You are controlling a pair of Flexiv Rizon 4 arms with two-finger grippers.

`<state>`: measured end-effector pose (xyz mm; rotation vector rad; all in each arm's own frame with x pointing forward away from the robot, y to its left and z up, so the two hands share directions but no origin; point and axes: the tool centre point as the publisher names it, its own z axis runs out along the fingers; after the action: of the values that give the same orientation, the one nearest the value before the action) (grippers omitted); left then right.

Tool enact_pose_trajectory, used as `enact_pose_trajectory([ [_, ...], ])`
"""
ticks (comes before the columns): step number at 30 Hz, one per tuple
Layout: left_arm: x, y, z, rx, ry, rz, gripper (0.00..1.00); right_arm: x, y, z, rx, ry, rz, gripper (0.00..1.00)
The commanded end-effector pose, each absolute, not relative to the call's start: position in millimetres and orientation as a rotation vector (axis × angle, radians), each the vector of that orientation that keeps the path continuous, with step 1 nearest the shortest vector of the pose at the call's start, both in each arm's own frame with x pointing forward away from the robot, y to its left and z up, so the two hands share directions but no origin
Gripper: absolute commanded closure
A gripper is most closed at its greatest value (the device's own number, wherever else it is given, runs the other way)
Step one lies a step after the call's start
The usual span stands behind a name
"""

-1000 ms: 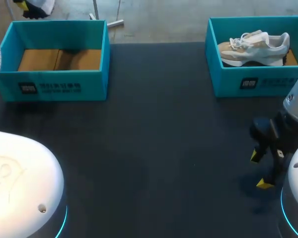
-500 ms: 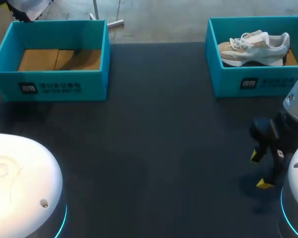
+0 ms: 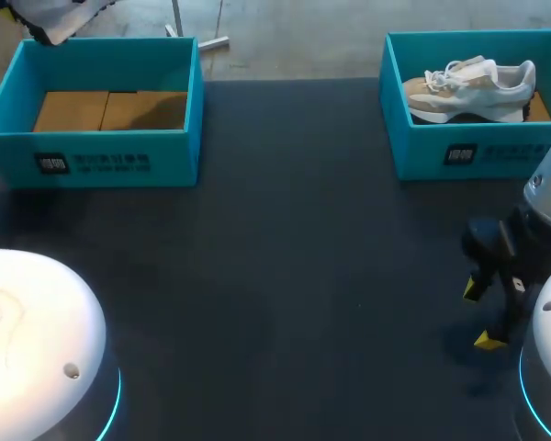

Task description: Take the shoe out of the shoebox, open the shoe tongue, remove and reinsert the insole, then place the shoe into the shoebox

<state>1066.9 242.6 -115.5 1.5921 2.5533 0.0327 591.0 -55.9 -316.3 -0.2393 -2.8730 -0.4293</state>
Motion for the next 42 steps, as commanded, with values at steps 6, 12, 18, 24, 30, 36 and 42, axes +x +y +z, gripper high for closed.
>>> enact_pose_trajectory([
  [6, 1078.9, 275.0, -125.9, 2.344, 1.874, 0.219, 1.0, 590.1, -55.8, -316.9, -0.241, -2.875, -0.427, 0.0],
  [12, 1078.9, 275.0, -125.9, 2.344, 1.874, 0.219, 1.0, 590.1, -55.8, -316.9, -0.241, -2.875, -0.427, 0.0],
  [18, 1078.9, 275.0, -125.9, 2.344, 1.874, 0.219, 1.0, 590.1, -55.8, -316.9, -0.241, -2.875, -0.427, 0.0],
  [24, 1090.7, 271.8, -137.4, 2.376, 1.884, 0.228, 1.0, 590.1, -55.8, -316.9, -0.241, -2.875, -0.427, 0.0],
  [30, 1102.4, 272.3, -154.2, 2.398, 1.928, 0.287, 1.0, 590.1, -55.8, -316.9, -0.241, -2.875, -0.427, 0.0],
  [36, 1111.0, 275.9, -175.5, 2.411, 1.984, 0.339, 1.0, 590.1, -55.8, -316.9, -0.241, -2.875, -0.427, 0.0],
  [42, 1116.8, 286.6, -199.5, 2.41, 2.061, 0.305, 1.0, 590.1, -55.8, -316.9, -0.241, -2.875, -0.427, 0.0],
])
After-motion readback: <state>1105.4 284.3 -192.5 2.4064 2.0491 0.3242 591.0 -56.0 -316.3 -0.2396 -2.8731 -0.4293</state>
